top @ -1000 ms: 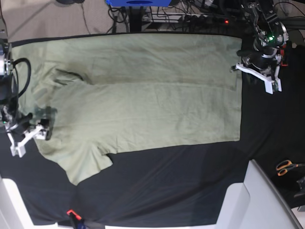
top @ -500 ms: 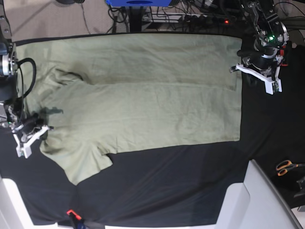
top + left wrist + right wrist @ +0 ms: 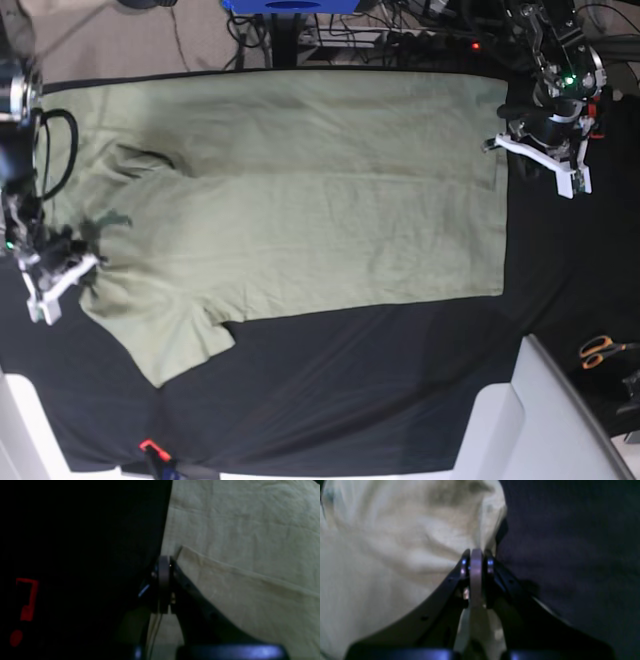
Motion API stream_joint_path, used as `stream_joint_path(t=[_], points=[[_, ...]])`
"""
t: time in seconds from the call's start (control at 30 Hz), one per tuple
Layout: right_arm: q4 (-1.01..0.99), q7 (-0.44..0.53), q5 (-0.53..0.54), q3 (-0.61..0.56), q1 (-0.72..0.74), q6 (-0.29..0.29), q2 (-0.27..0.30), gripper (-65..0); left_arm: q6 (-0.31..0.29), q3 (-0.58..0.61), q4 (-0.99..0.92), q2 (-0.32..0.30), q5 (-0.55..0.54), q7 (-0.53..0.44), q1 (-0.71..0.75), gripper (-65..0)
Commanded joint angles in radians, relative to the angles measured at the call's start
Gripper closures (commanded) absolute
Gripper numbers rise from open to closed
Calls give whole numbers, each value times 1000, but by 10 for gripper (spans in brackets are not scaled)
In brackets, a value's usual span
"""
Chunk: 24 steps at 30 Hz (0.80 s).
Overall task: Fold the T-shirt properly
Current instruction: 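Pull the grasped sleeve section with the right gripper toward the hem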
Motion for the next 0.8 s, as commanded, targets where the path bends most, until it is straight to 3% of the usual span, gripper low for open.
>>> stream_joint_path(t=[0.0, 0.37, 0.67, 0.77], points=[[83, -8, 14, 25, 12, 2, 21, 0, 1, -3, 21, -8, -3, -15, -1, 0], [606, -430, 16, 240, -201, 2, -25, 0, 1, -2, 19, -8, -2, -15, -7, 0], [793, -574, 16, 300, -325, 2, -92, -2, 1, 0, 15, -9, -2, -15, -11, 0], [790, -640, 16, 300, -328, 2, -106, -66, 1, 2, 15, -9, -2, -15, -13, 0]])
